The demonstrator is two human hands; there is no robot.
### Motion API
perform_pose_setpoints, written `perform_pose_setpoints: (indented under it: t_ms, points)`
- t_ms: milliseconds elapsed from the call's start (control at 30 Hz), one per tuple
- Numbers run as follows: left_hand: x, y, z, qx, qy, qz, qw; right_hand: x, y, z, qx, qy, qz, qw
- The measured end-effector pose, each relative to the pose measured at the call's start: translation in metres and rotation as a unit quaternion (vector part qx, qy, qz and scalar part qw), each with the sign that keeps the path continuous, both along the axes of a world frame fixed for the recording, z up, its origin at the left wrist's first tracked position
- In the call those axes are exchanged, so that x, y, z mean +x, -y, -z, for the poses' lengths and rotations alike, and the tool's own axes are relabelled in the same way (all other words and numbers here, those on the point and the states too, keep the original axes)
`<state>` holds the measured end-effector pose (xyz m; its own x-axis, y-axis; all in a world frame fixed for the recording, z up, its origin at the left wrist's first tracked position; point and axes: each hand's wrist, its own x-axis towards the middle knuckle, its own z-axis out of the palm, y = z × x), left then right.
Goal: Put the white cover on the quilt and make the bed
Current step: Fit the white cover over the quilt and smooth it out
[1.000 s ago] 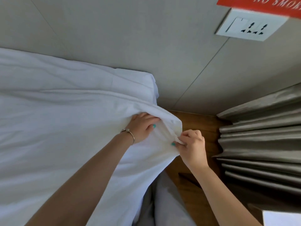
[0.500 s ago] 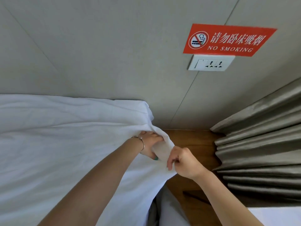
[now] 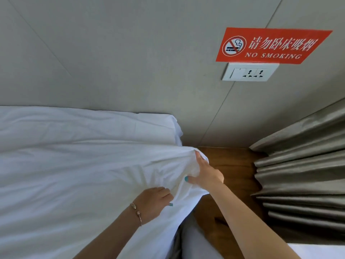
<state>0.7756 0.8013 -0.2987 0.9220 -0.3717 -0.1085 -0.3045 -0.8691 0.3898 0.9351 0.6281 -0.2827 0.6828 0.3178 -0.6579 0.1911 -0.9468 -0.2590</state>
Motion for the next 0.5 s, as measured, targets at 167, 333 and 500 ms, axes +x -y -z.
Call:
perform_pose_setpoints:
  t_ms: [167,333,500]
  points:
    - [-0.007,-0.01,0.005,-0.146,-0.186,-0.224,0.946,-0.001,-0.009,0.012,-0.03,0.02,0.02,0.999]
    - [0.029,-0.014,0.02,0.048,-0.089,-0.207,0.973,-0.021,-0.02,0.028,0.211,0.164,-0.22,0.938]
    - [0.054,-0.017,0.022,0.255,-0.201,-0.223,0.919,-0.017,-0.022,0.049,-0.054,0.047,-0.162,0.984]
